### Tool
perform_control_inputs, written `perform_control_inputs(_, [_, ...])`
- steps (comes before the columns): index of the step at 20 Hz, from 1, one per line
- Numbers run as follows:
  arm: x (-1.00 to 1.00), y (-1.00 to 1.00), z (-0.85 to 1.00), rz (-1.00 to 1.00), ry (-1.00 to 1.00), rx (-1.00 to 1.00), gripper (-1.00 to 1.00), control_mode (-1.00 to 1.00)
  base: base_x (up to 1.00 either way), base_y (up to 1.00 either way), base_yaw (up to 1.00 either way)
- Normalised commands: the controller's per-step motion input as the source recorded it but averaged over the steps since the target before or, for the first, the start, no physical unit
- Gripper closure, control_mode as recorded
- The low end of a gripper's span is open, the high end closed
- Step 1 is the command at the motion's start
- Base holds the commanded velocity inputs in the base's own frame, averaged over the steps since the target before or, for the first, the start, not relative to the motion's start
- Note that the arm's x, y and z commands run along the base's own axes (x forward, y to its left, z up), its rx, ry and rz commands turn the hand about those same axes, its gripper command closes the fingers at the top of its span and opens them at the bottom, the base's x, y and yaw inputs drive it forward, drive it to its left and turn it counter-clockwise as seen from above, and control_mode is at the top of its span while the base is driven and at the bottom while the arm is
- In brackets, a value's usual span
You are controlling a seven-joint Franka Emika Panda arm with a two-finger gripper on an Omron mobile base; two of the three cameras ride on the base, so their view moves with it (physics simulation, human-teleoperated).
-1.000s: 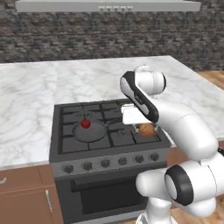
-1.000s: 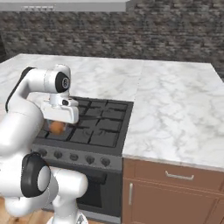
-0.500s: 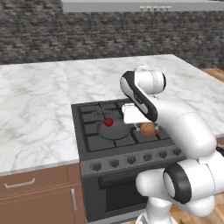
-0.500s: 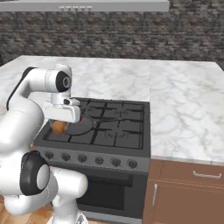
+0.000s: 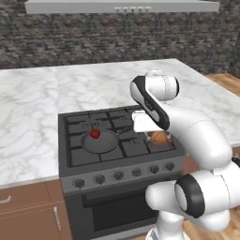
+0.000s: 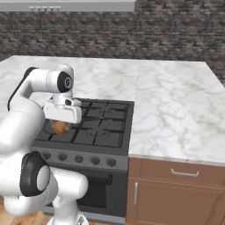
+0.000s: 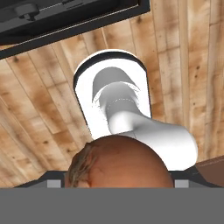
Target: Place the pan on the front left burner on the stove. Then place the tomato and the onion in the pan and turn on the front left burner.
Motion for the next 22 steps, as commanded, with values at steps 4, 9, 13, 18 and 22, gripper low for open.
perform_control_inputs(4, [0.00,0.00,0.00,0.00,0.00,0.00,1.00,1.00,0.26,-0.14,0.00])
perform_control_inputs(9, [0.00,0.00,0.00,0.00,0.00,0.00,1.00,1.00,0.40,0.00,-0.01])
perform_control_inputs(13, [0.00,0.00,0.00,0.00,0.00,0.00,1.00,1.00,0.49,-0.18,-0.01])
perform_control_inputs(18, [0.00,0.00,0.00,0.00,0.00,0.00,1.00,1.00,0.24,-0.28,0.00])
perform_control_inputs(22, [0.00,0.00,0.00,0.00,0.00,0.00,1.00,1.00,0.12,-0.08,0.00])
